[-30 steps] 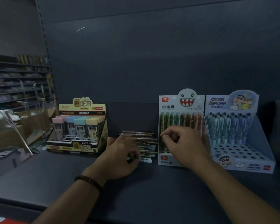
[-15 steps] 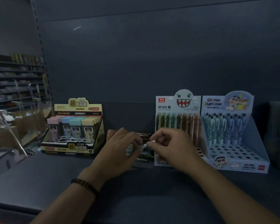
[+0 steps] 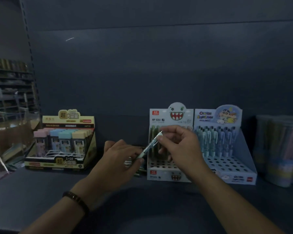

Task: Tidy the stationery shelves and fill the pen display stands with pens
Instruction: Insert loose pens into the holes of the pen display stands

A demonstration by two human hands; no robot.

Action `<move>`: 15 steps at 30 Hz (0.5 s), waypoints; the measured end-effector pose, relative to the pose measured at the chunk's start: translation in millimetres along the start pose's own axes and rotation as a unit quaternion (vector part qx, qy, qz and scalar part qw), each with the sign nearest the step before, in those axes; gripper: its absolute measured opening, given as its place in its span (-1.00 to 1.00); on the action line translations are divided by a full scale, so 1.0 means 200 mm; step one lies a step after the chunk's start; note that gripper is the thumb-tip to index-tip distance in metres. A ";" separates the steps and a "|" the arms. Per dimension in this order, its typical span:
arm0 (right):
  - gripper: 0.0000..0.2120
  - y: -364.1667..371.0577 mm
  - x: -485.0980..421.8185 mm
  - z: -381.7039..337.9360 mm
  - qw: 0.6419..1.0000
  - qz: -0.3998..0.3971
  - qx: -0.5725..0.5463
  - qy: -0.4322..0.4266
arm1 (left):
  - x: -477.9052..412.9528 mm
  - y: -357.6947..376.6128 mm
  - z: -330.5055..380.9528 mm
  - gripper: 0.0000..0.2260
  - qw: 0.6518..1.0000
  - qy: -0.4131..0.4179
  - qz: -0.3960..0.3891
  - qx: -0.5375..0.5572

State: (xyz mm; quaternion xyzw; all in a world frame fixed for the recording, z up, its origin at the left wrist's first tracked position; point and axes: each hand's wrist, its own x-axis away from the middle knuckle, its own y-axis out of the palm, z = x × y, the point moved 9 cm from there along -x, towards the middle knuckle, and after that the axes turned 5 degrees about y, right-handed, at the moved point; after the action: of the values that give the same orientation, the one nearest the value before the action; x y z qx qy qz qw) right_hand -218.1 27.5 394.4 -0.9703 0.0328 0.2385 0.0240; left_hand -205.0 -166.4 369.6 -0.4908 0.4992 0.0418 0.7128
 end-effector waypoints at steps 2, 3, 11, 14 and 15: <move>-0.86 -0.09 0.00 -0.05 1.000 0.015 -0.008 -0.008 | -0.07 0.01 0.10 -0.82 1.000 0.000 -0.010 -0.006; -0.87 -0.14 0.00 -0.08 1.000 0.025 -0.010 -0.014 | -0.11 0.02 0.15 -0.79 1.000 -0.006 -0.009 0.001; -0.83 -0.67 -0.05 -0.19 0.991 0.114 0.019 -0.065 | -0.37 0.16 0.55 -0.74 0.998 -0.017 0.029 0.048; -0.76 -0.85 -0.10 -0.17 0.985 0.146 0.039 -0.083 | -0.40 0.28 0.65 -0.75 1.000 0.008 -0.003 0.027; -0.76 -0.89 -0.12 -0.15 0.983 0.153 0.050 -0.086 | -0.41 0.34 0.69 -0.73 0.999 0.031 -0.029 0.007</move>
State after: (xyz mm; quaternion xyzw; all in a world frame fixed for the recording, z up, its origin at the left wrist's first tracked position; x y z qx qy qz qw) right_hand -212.5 204.2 438.5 -0.9272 0.1901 0.3203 0.0383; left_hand -190.4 6.6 389.4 -0.5012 0.5068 0.0020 0.7014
